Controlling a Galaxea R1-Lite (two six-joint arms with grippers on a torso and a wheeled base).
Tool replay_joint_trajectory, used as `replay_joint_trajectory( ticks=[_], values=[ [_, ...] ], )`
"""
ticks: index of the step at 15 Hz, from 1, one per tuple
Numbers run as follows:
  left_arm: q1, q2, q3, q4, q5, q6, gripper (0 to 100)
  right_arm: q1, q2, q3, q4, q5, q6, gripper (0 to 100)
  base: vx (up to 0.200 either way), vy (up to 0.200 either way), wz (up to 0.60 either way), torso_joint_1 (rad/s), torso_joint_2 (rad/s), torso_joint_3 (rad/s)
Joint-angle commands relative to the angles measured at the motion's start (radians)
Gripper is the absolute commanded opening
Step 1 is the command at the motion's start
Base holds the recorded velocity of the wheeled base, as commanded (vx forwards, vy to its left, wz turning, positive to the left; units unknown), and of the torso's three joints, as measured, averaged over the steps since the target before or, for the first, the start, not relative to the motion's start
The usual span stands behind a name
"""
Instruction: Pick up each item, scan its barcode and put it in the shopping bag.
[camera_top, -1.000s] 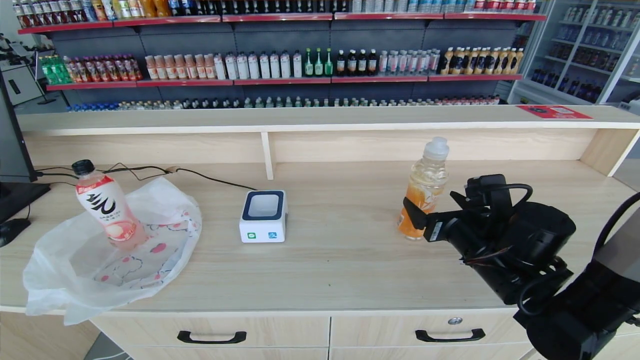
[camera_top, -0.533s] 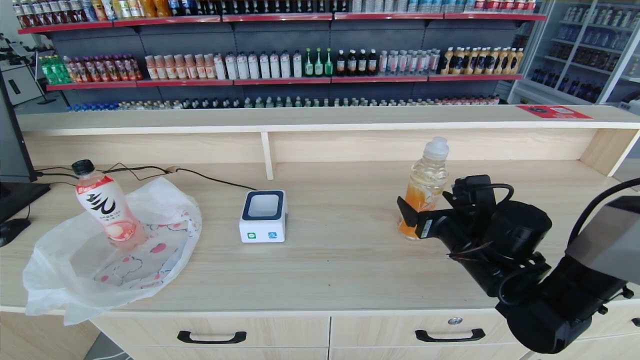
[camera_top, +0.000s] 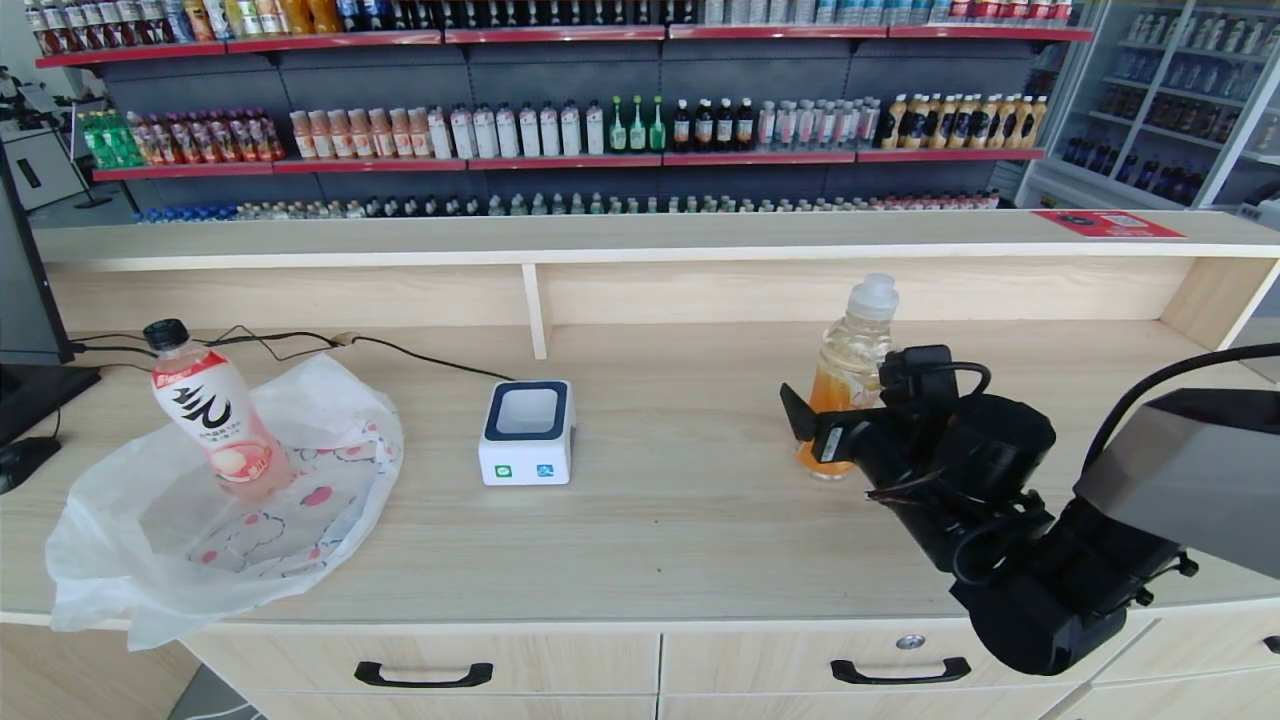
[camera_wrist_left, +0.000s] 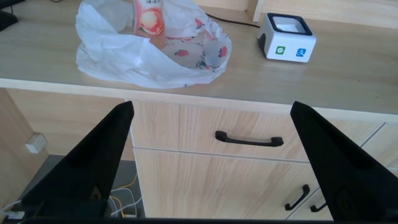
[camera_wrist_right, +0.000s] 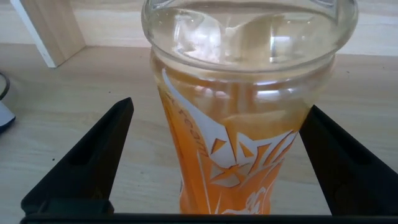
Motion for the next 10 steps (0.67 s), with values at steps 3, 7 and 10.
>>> replay_joint_trajectory(
  ticks=[3, 7, 10],
  values=[
    [0.000, 0.000, 0.000, -0.003, 0.000, 0.000, 100, 0.000, 0.025, -0.027, -0.001, -0.021, 0.001, 100, 0.000, 0.000, 0.00, 0.000, 0.00, 0.000],
    [0.000, 0.000, 0.000, -0.005, 0.000, 0.000, 100, 0.001, 0.048, -0.041, -0.001, -0.021, 0.021, 100, 0.000, 0.000, 0.00, 0.000, 0.00, 0.000],
    [0.000, 0.000, 0.000, -0.005, 0.000, 0.000, 100, 0.000, 0.057, -0.067, -0.001, -0.021, 0.021, 100, 0.000, 0.000, 0.00, 0.000, 0.00, 0.000]
  ],
)
